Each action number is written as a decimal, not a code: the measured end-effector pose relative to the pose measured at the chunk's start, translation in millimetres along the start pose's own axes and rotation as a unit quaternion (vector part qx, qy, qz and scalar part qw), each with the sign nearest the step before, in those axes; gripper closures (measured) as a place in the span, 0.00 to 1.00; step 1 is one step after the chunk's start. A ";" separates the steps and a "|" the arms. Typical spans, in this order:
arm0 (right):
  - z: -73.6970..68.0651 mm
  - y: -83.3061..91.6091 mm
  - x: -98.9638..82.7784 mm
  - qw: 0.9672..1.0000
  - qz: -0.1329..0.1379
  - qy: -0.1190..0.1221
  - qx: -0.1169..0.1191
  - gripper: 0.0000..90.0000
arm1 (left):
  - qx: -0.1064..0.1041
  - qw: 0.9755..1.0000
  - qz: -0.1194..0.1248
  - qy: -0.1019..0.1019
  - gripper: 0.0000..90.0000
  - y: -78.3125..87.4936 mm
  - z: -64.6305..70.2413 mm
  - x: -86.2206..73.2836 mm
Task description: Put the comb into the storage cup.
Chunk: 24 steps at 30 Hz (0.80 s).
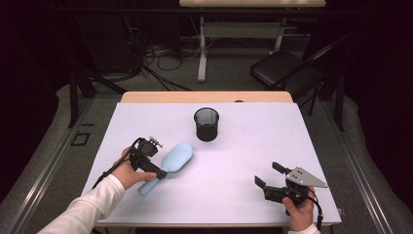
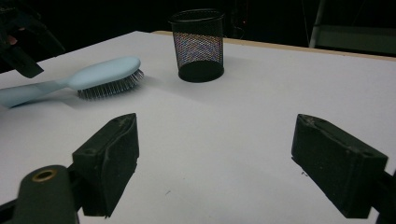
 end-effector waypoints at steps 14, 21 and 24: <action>-0.1 0.0 -0.2 1.000 -0.001 0.000 0.001 0.16 | -0.009 1.000 -0.027 0.007 0.19 -9.9 5.2 3.8; 0.0 -0.1 -0.3 1.000 -0.001 0.000 0.001 0.16 | -0.005 0.999 -0.033 0.011 0.33 -11.8 3.7 3.5; 0.2 -0.2 -0.3 1.000 -0.001 -0.001 0.000 0.16 | -0.005 0.999 -0.035 0.011 0.36 -13.2 2.7 2.9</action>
Point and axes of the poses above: each handheld gripper's, and its own axes: y roughly backward along the jaws, x roughly out of its top, z roughly to its right, the point moved 4 cm from there along -y, roughly forward along the jaws, and after that the axes turned 7 degrees about z, right-handed, at the moved point
